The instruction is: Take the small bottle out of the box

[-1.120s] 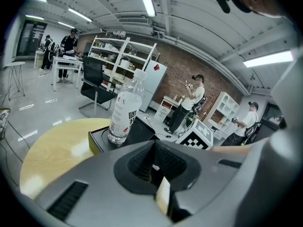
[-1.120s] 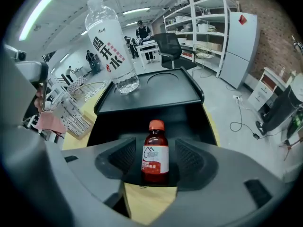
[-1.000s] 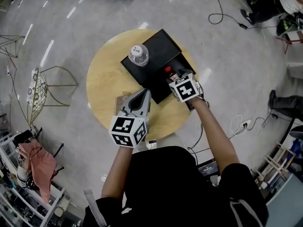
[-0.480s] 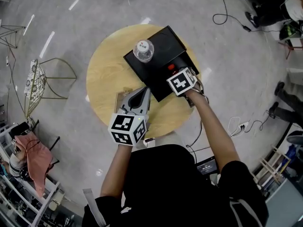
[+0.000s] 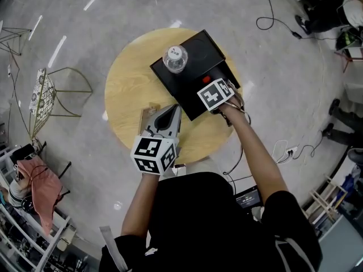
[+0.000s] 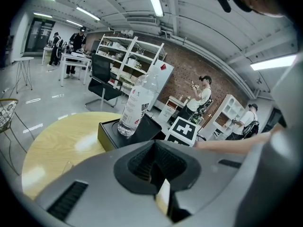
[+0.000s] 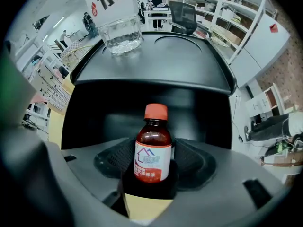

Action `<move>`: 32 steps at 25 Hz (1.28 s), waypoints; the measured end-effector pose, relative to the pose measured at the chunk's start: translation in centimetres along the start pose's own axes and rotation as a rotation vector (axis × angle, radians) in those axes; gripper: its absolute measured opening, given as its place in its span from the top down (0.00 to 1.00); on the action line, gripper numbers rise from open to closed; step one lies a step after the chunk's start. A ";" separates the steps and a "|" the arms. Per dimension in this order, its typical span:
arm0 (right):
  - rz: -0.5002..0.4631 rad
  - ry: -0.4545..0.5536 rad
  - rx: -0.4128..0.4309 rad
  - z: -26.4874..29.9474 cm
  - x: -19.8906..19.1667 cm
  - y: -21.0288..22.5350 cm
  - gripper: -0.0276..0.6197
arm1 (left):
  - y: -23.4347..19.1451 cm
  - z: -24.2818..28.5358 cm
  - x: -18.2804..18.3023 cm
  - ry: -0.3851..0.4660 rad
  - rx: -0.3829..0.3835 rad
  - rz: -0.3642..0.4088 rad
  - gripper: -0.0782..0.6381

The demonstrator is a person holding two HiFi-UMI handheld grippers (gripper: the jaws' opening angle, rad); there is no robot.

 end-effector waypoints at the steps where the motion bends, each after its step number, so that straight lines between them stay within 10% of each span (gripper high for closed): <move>1: -0.001 -0.003 0.003 0.0 0.0 0.0 0.55 | 0.0 -0.1 0.0 0.001 0.001 -0.002 0.88; 20: -0.036 0.013 0.021 -0.1 -0.1 0.0 0.62 | -0.2 -1.7 0.2 0.026 0.022 0.001 0.88; 32: 0.104 0.094 0.099 -3.7 -0.7 0.0 0.62 | 1.2 -3.4 0.1 0.030 -0.002 0.043 0.88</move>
Point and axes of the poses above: the fingertips, and each gripper's own axes: z forward along the fingers, y to its right, x out of its top, the point moved 3 cm from there along -z, backward along the fingers, and after that the axes turned 2 degrees about -x, right-handed, at the moved point
